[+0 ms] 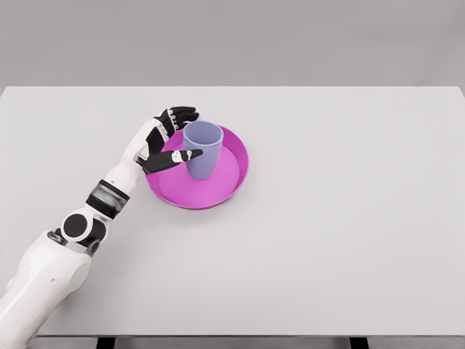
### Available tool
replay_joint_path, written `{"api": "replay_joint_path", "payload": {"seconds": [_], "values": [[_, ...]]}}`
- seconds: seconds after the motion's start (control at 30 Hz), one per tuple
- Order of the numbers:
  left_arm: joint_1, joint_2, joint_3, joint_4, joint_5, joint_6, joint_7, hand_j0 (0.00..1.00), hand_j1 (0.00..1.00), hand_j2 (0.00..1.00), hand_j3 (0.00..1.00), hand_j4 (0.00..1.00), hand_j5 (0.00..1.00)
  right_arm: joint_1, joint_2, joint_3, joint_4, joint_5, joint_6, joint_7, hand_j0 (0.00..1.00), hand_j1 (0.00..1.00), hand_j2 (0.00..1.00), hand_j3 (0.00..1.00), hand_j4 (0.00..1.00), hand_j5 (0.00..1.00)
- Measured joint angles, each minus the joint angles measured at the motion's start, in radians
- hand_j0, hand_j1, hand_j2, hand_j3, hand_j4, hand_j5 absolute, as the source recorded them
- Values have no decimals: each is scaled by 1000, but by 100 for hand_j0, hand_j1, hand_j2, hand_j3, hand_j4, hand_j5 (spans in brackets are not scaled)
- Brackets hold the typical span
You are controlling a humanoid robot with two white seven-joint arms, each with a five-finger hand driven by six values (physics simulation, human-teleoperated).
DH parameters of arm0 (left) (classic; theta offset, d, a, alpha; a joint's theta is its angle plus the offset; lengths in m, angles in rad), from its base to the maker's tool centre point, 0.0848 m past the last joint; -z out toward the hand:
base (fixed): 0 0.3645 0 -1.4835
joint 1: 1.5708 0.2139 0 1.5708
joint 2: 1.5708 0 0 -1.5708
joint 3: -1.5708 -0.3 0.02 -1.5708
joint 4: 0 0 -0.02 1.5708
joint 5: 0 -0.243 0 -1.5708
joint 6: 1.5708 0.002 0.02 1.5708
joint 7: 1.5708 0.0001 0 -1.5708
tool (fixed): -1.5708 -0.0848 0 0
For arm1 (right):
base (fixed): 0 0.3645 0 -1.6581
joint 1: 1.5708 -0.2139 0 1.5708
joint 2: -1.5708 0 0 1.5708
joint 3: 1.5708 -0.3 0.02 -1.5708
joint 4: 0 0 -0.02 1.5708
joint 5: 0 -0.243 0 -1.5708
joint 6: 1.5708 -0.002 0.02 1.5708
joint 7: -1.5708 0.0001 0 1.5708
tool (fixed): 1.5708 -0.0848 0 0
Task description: Flip the cup with left arm and place it on the plate
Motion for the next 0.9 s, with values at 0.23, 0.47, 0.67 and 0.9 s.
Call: {"api": "replay_joint_path", "payload": {"seconds": [0.23,0.47,0.67,0.9], "values": [[6,4,0,3,-10,0,-1,94,94,94,94,94,94,-2,0,0,0,0,0,0,100,100,100,100,100,100],[23,14,3,6,-12,0,-2,100,100,100,100,100,100,0,0,0,0,0,0,0,100,100,100,100,100,100],[38,20,7,0,-12,0,-2,100,100,100,100,100,100,0,0,0,0,0,0,0,100,100,100,100,100,100],[49,21,10,-20,-12,-1,-4,100,100,100,100,100,100,-2,0,0,0,0,0,0,100,100,100,100,100,100]]}}
